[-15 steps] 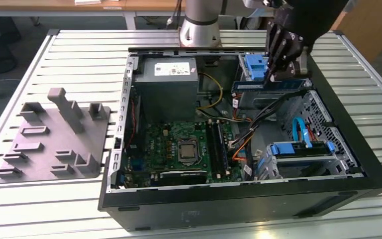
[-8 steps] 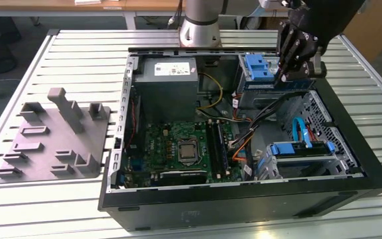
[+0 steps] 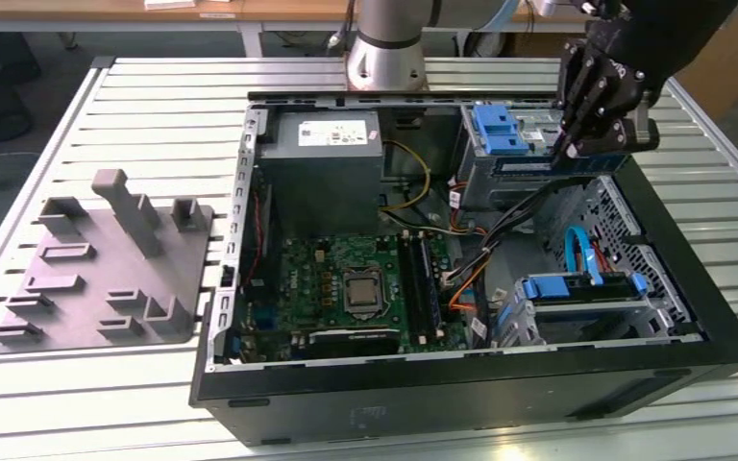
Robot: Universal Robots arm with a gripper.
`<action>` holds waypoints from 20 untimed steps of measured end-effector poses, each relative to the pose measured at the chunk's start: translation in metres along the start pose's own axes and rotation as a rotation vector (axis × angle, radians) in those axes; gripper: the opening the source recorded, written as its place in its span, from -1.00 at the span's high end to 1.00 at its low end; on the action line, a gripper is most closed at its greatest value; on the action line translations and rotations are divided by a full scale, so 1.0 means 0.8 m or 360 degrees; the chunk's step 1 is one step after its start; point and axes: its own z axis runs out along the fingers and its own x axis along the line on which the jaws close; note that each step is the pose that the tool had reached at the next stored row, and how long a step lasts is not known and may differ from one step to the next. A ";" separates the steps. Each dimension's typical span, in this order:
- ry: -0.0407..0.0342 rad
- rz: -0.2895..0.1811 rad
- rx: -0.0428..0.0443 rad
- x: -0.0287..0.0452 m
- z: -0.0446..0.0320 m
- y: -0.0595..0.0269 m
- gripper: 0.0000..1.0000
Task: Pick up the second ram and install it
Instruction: 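Pick up the second ram and move it above second insertion slot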
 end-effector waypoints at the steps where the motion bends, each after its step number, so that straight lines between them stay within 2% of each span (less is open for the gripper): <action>1: 0.0000 0.0000 0.0000 -0.0001 0.0000 -0.003 0.73; 5: 0.0000 0.0000 0.0000 -0.0004 0.0004 -0.019 0.73; 9: 0.0000 0.0001 0.0000 -0.0003 0.0028 -0.018 0.73; 11: 0.0000 0.0000 0.0000 -0.0001 0.0035 -0.011 0.73; 15: 0.0000 0.0000 0.0000 0.0003 0.0066 0.012 0.73; 20: 0.0013 0.0002 0.0001 0.0014 0.0188 0.037 0.73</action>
